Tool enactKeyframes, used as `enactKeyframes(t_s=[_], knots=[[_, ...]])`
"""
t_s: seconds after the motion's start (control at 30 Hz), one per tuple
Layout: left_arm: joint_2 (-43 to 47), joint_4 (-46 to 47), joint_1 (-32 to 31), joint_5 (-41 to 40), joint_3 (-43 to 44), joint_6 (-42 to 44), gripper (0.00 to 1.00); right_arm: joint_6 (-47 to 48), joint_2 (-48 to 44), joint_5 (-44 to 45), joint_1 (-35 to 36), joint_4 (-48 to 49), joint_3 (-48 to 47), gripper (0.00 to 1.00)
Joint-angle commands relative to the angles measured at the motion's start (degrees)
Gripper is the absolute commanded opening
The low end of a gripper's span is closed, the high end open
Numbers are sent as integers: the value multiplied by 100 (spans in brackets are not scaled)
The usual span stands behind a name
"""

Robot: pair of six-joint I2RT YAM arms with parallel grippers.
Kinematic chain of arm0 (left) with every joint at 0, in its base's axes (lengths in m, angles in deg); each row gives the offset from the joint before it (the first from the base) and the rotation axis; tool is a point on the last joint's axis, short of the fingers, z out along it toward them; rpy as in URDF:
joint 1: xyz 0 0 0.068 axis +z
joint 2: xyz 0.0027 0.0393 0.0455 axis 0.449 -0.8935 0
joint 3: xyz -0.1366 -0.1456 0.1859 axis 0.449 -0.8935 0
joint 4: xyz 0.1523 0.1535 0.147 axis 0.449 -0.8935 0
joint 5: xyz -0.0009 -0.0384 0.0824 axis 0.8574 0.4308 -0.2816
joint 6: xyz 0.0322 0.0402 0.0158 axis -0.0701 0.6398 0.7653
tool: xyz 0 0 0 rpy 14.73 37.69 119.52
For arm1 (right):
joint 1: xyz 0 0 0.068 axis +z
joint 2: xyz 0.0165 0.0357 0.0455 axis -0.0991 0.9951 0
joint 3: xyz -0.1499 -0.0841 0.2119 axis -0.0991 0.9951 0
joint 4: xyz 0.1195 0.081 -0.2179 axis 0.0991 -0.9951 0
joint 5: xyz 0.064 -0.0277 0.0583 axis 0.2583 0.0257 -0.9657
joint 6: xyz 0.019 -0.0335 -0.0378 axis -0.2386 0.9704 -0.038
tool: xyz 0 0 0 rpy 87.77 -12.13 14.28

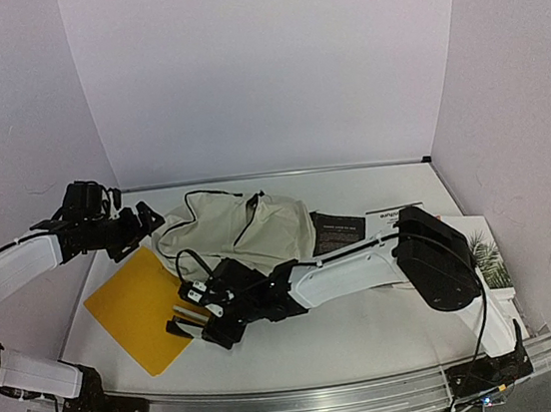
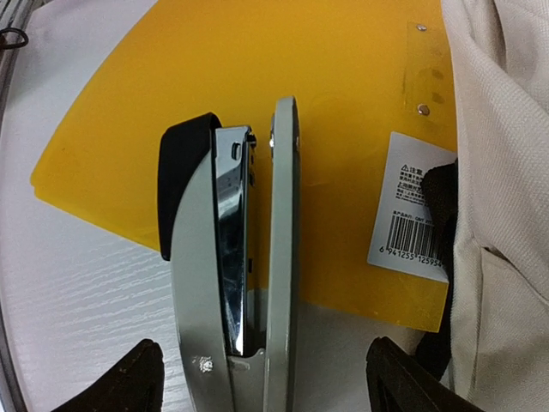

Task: Pack the student bag
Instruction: Pick up the stationery from the center of the board.

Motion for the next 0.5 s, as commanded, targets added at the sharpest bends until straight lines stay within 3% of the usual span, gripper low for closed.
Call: enactKeyframes(t_s=[0.0, 0.17, 0.23, 0.47], knots=[[133, 235, 22, 104, 7, -104, 100, 148, 215, 16, 29, -123, -310, 78], [47, 226, 27, 199, 42, -131, 100, 260, 363, 95, 87, -210, -358, 78], [8, 219, 31, 221, 60, -140, 100, 249, 413, 106, 97, -219, -370, 74], [69, 304, 30, 415, 88, 6, 100, 162, 387, -6, 107, -165, -364, 36]])
